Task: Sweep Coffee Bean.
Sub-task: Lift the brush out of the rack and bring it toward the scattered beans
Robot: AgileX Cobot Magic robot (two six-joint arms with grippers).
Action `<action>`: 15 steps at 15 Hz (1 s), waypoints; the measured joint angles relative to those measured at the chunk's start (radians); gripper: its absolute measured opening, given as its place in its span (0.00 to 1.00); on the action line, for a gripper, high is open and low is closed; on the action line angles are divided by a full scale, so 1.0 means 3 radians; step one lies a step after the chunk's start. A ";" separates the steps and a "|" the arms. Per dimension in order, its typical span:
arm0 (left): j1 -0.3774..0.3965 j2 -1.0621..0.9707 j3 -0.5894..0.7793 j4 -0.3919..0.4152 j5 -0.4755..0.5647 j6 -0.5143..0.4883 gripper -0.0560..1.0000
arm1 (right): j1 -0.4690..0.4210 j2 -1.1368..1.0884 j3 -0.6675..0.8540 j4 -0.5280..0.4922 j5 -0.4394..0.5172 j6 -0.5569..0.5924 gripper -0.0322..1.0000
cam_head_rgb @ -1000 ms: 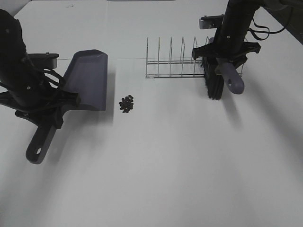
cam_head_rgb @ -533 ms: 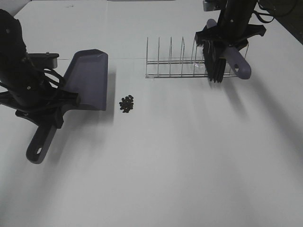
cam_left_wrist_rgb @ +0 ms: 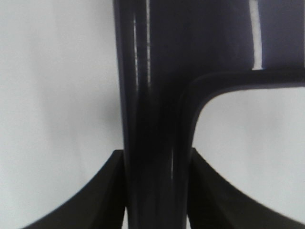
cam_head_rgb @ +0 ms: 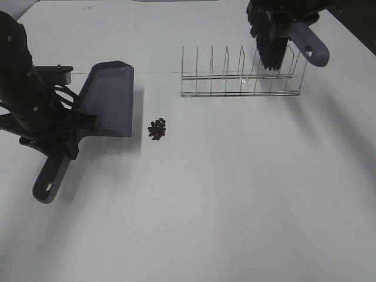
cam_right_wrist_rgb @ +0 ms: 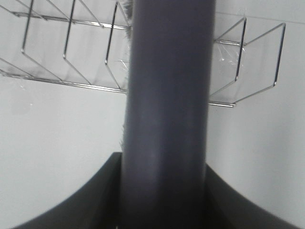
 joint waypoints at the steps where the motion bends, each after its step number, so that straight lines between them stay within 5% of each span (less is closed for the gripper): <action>1: 0.0000 0.0000 0.0000 0.0000 0.0000 0.0000 0.38 | 0.0000 -0.0200 0.0127 0.0097 -0.0003 0.0017 0.33; 8: -0.0023 -0.0013 0.0020 0.0037 0.0153 -0.0173 0.38 | 0.0257 -0.1197 0.1593 0.0180 -0.0007 0.0140 0.33; 15: -0.0543 0.0020 0.0483 0.0430 -0.0073 -0.0797 0.38 | 0.1000 -0.1127 0.2267 -0.0320 -0.0007 0.0550 0.33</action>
